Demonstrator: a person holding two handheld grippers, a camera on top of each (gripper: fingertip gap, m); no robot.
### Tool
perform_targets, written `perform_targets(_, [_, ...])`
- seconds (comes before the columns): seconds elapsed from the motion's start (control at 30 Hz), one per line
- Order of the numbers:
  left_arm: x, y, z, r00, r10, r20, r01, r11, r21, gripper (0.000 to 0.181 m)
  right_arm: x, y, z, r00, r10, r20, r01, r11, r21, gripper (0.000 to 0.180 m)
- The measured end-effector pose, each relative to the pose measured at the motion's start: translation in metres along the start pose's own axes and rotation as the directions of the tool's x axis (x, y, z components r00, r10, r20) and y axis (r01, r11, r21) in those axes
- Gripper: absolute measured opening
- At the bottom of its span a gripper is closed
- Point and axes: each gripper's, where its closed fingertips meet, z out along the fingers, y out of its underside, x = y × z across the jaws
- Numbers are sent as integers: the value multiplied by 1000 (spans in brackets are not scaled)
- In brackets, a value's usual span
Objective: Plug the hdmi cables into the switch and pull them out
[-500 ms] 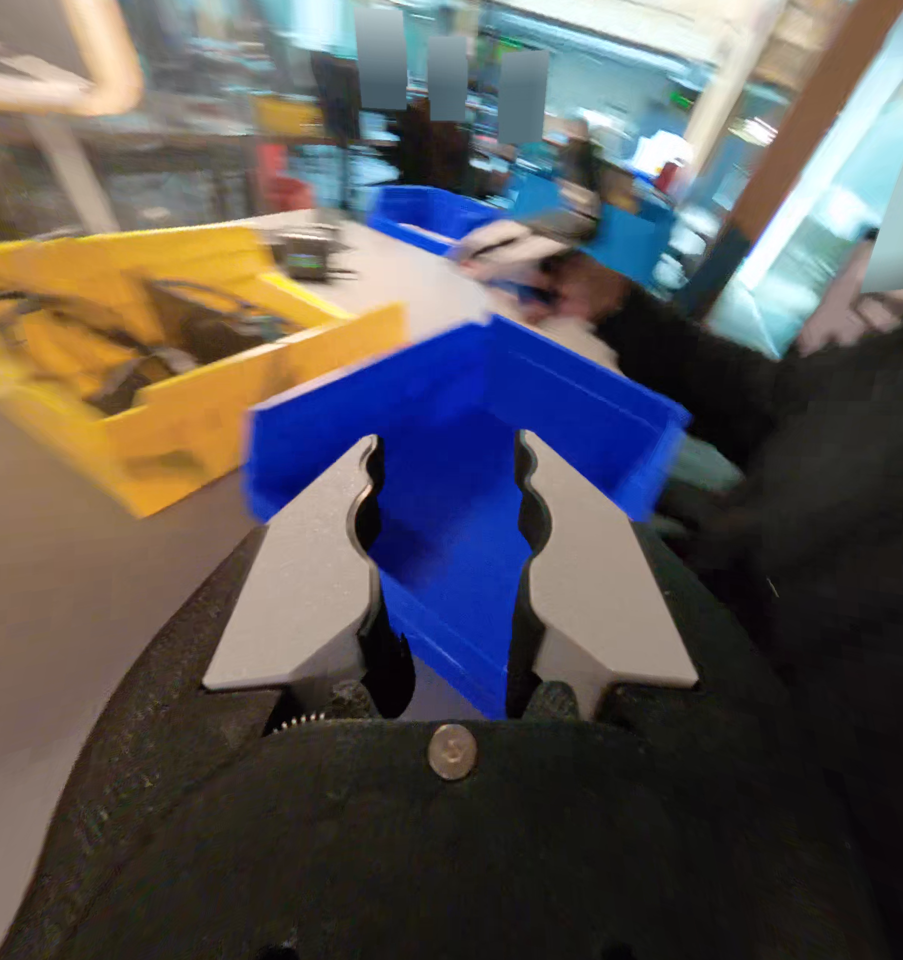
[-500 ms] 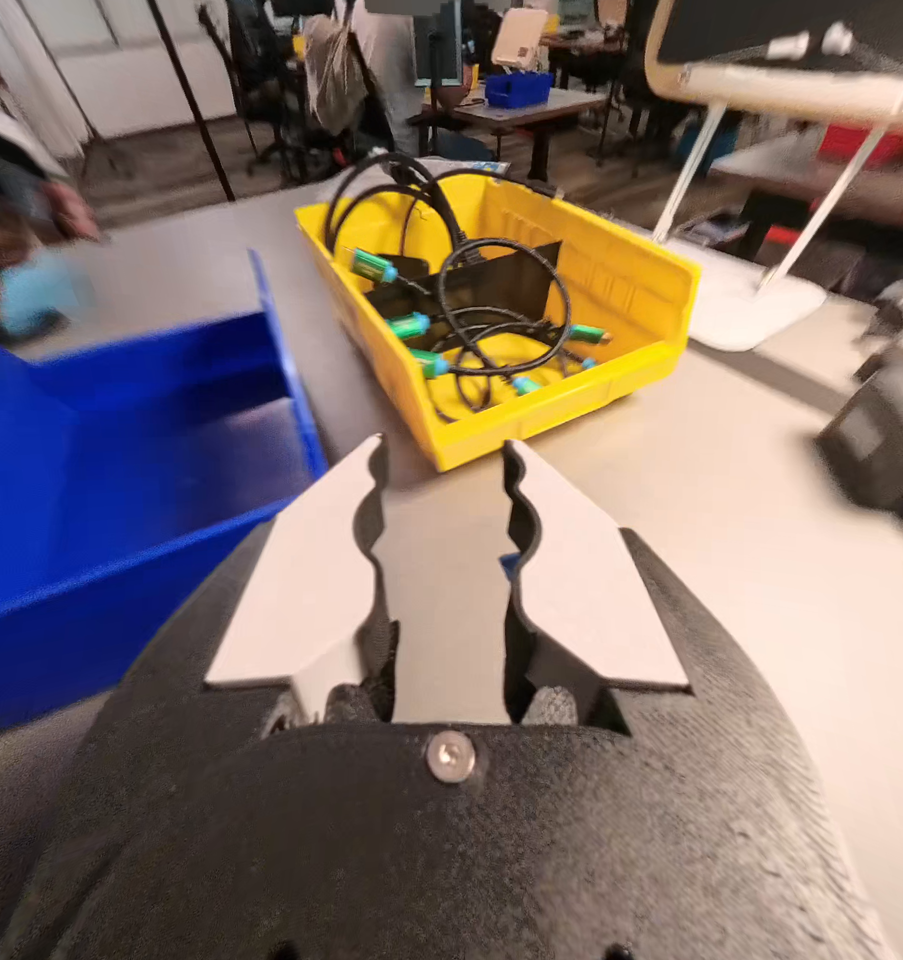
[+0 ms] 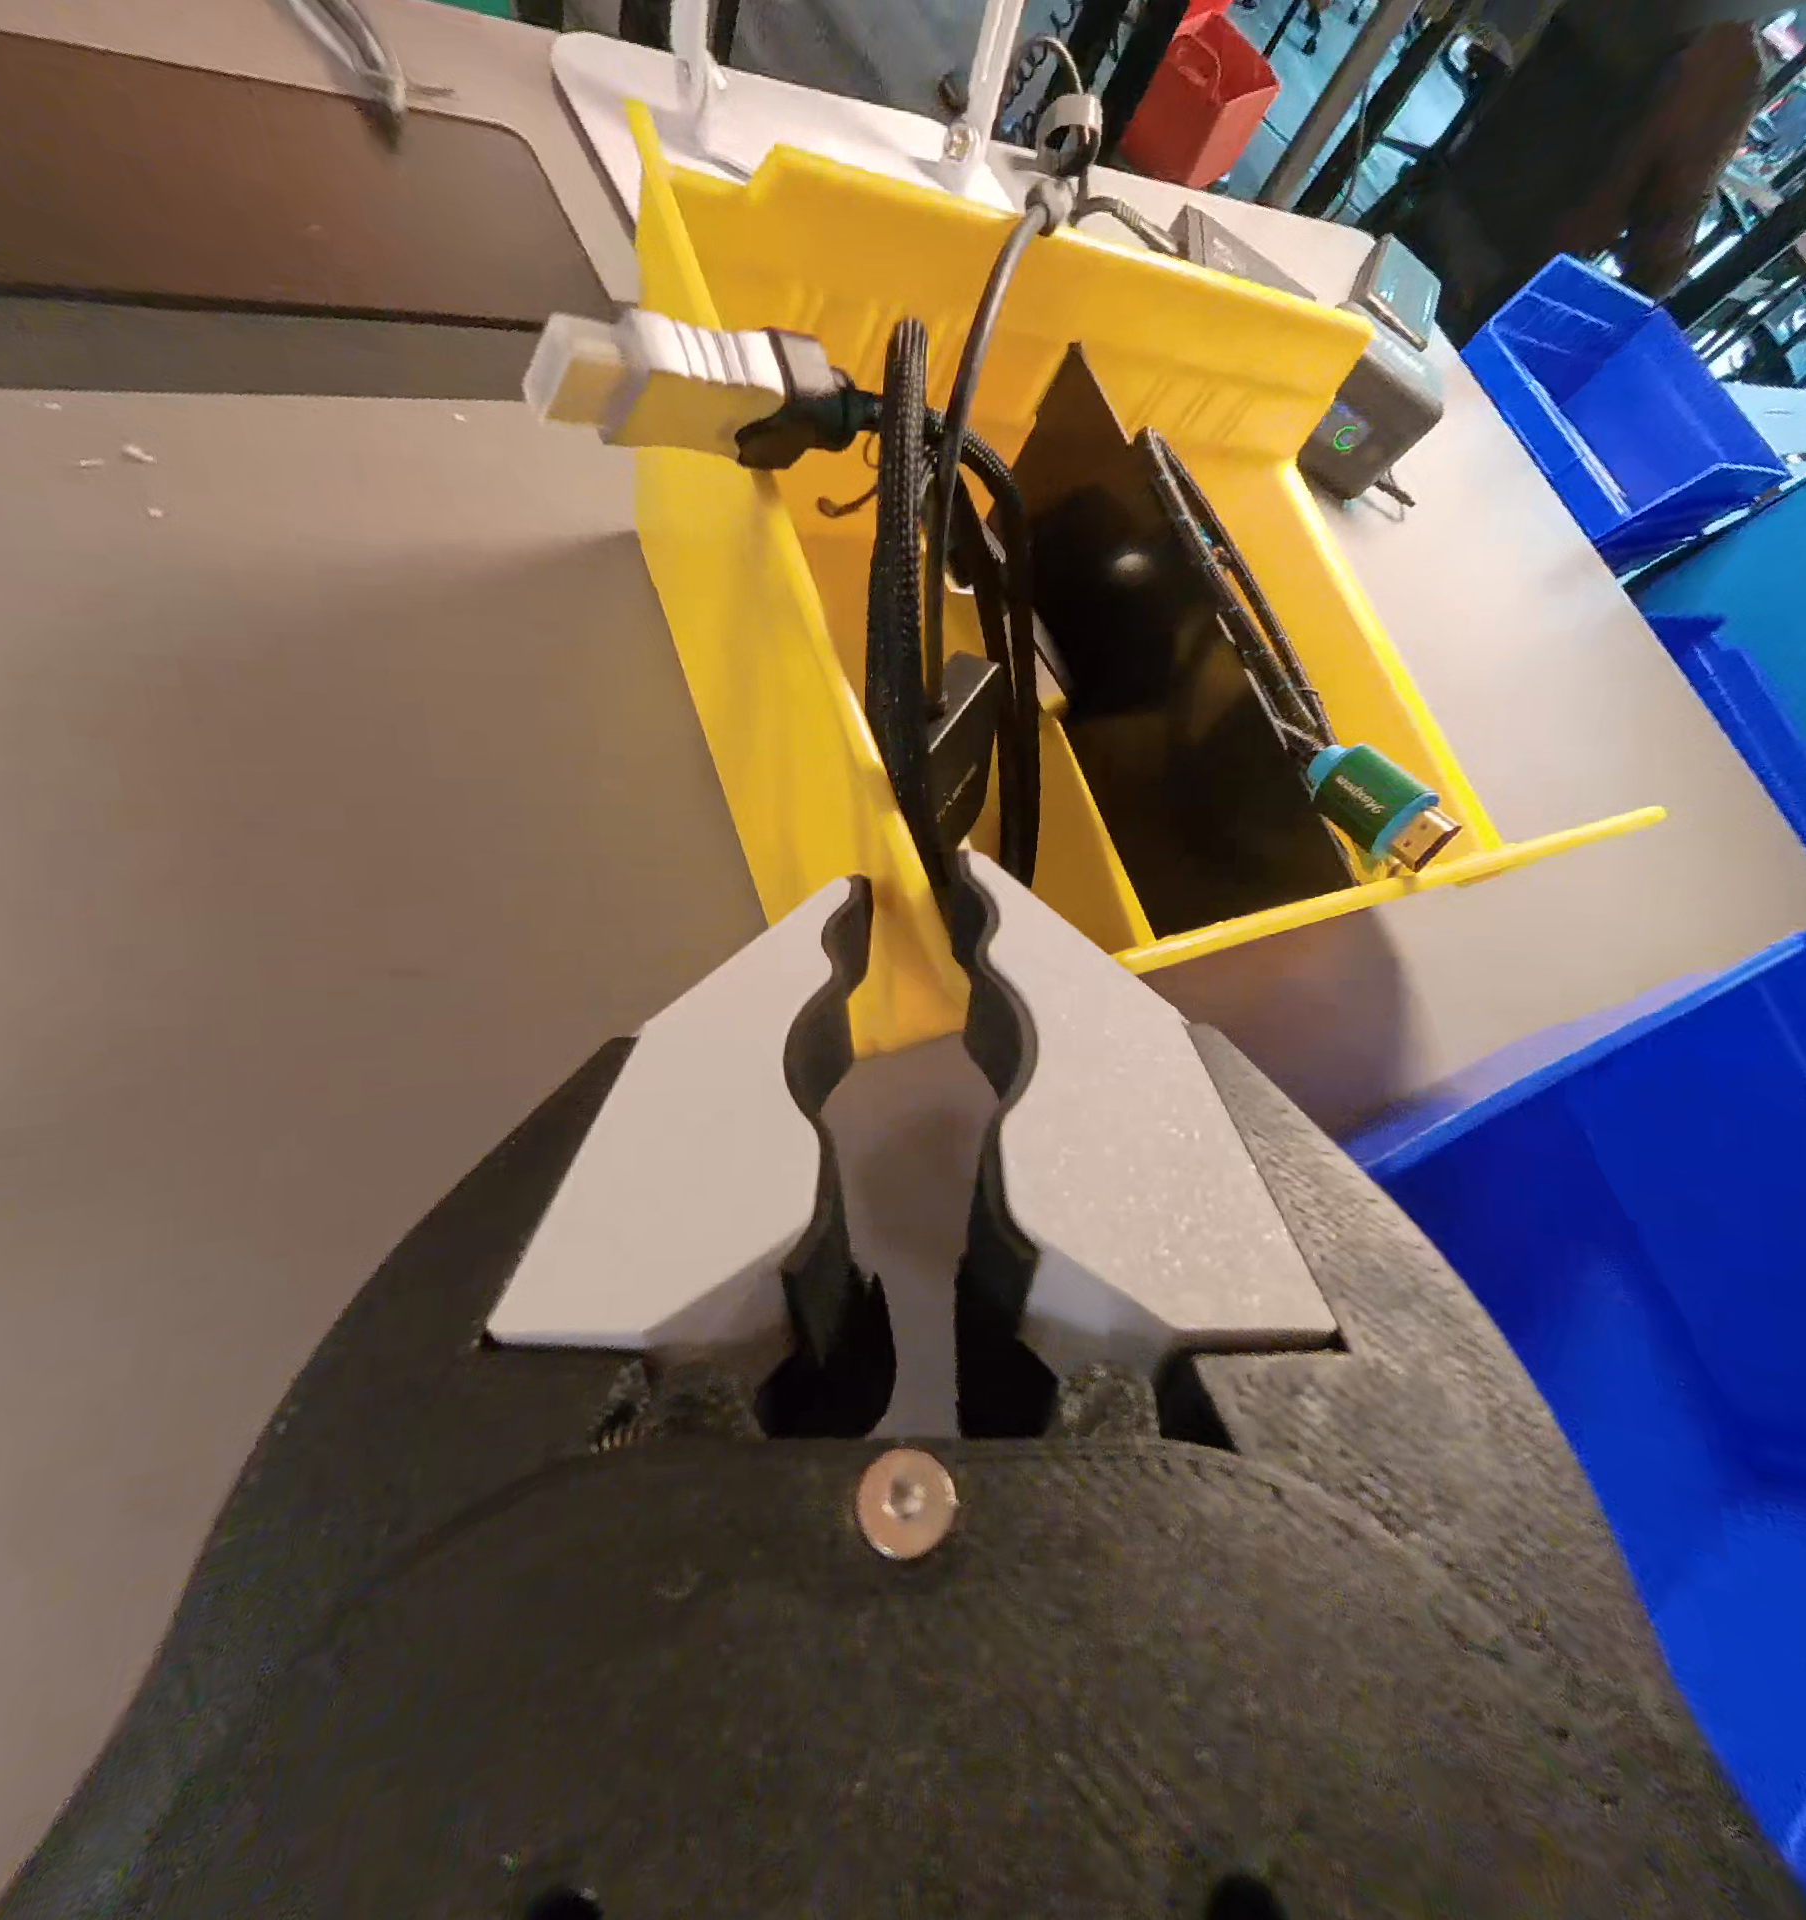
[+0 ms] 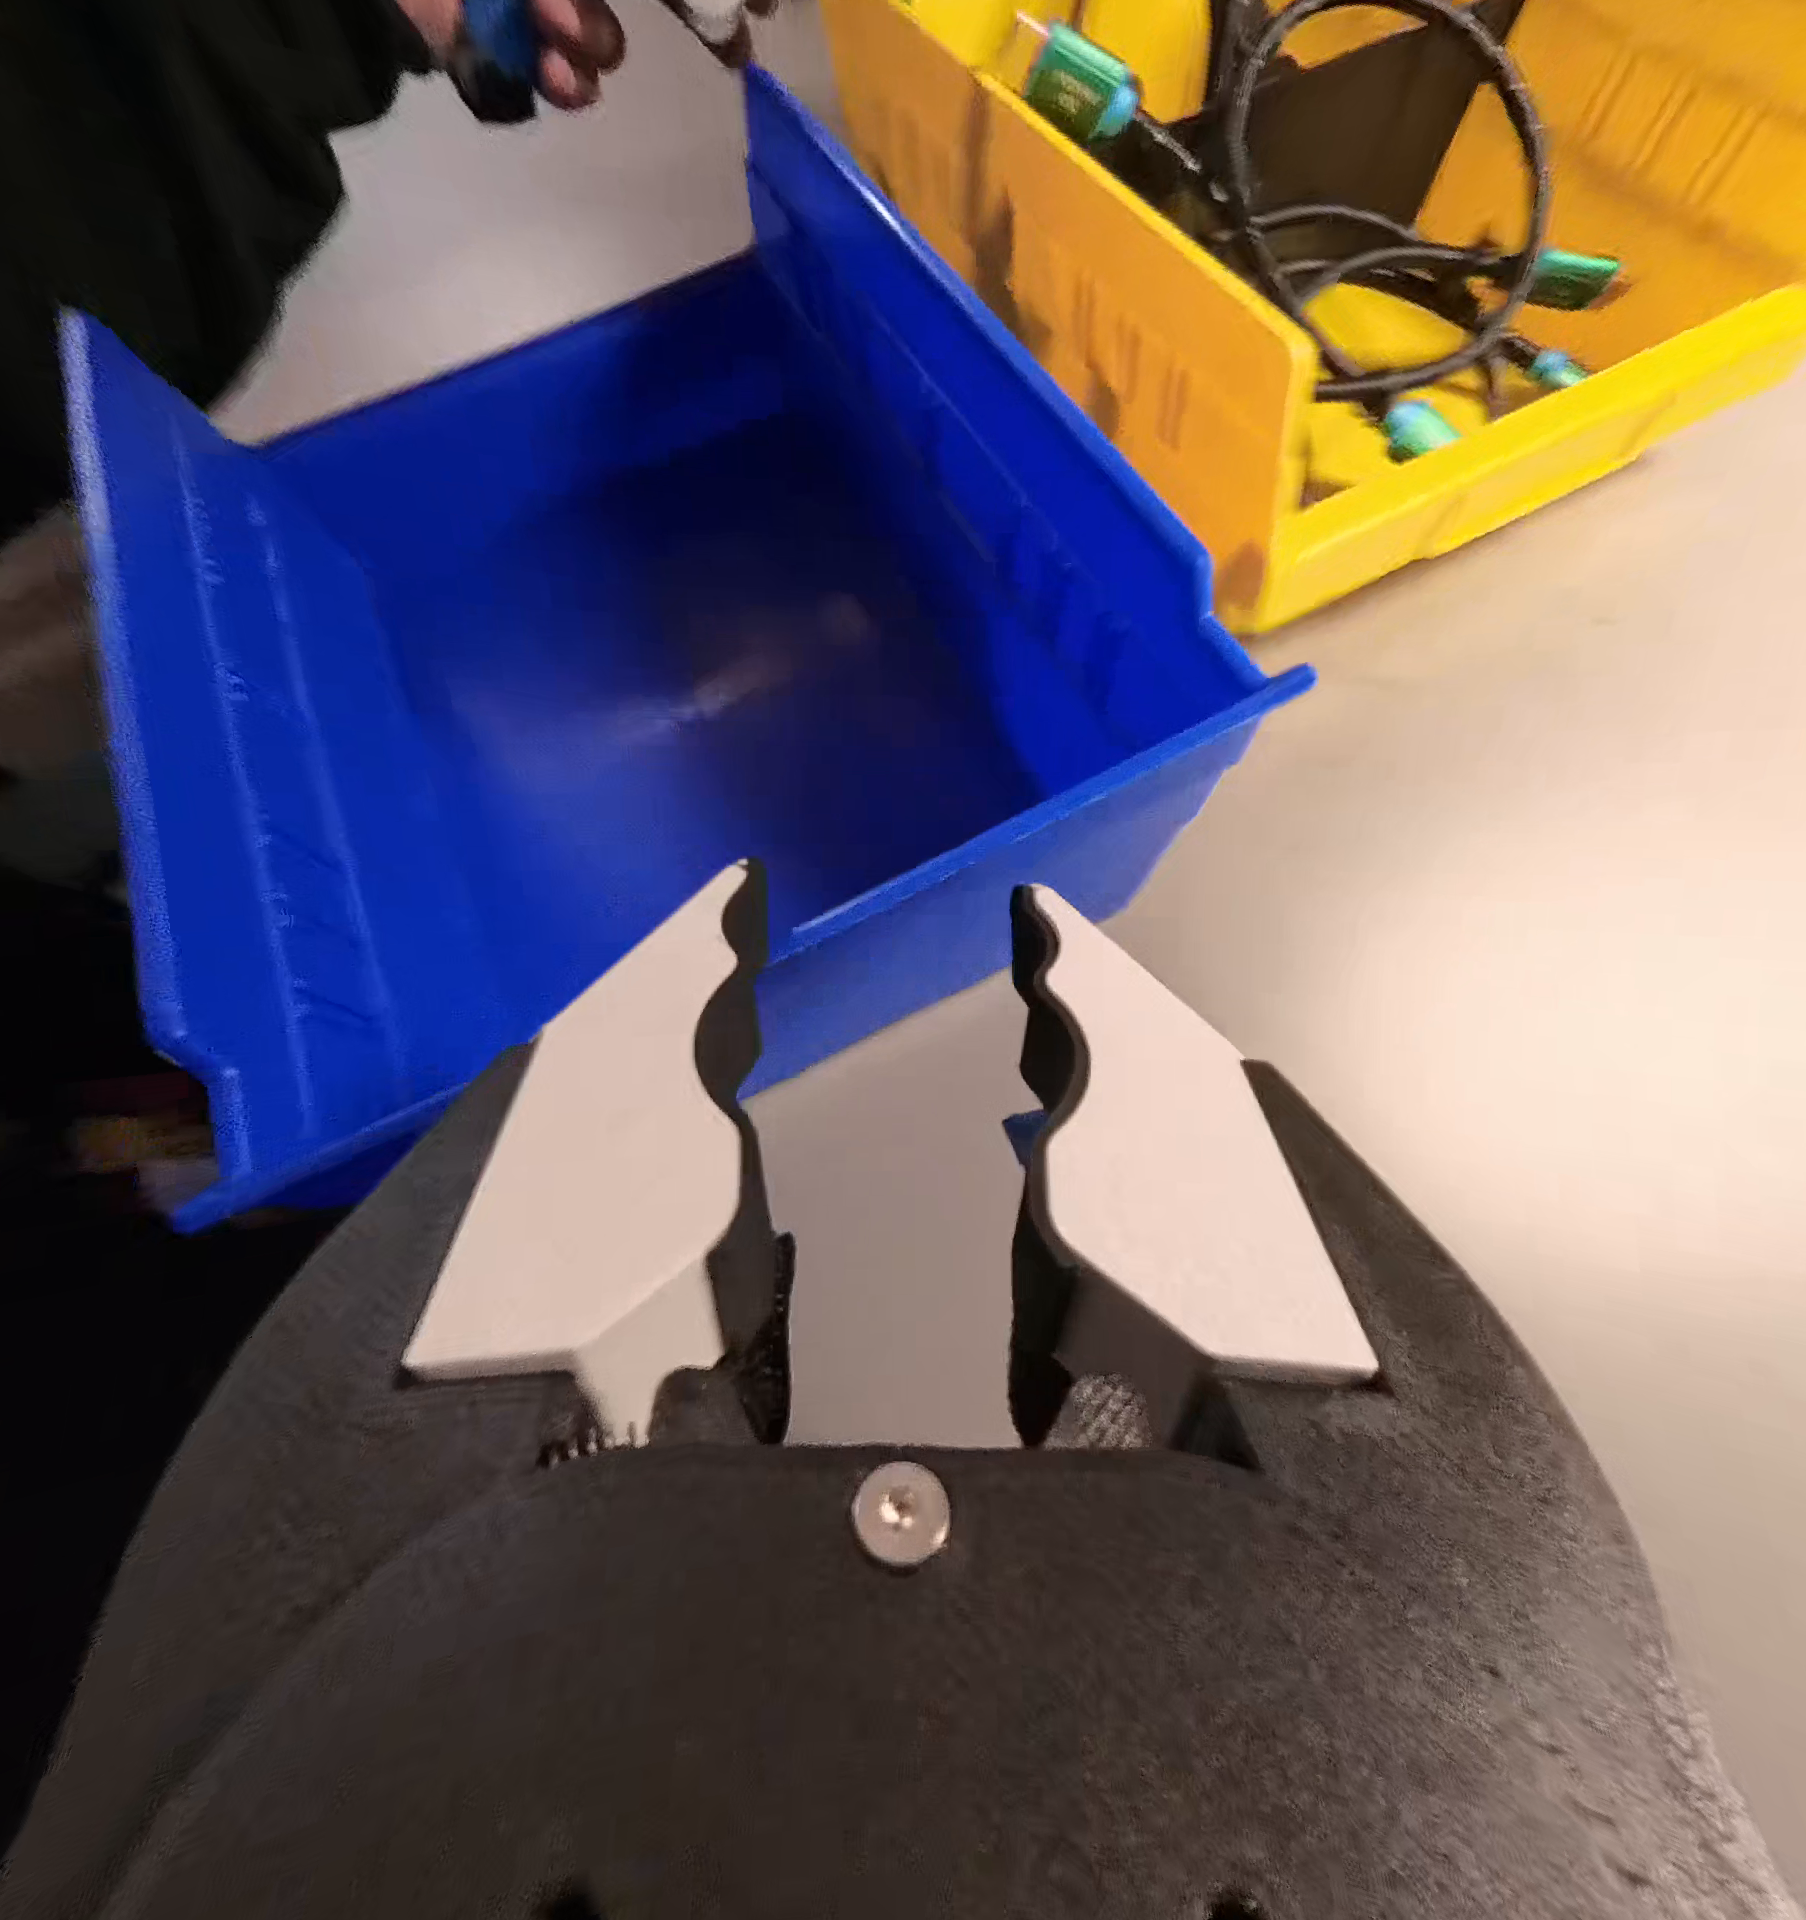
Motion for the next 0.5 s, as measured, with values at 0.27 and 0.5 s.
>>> perform_targets(0.27, [-99, -8, -79, 898, 77, 434, -60, 997, -53, 49, 92, 17, -71, 926, -165, -338, 98, 973, -207, 53])
perform_targets(0.5, [84, -17, -43, 901, 430, 52, -419, 896, -149, 65, -23, -53, 6, 989, -143, 31, 145, 986, -80, 54])
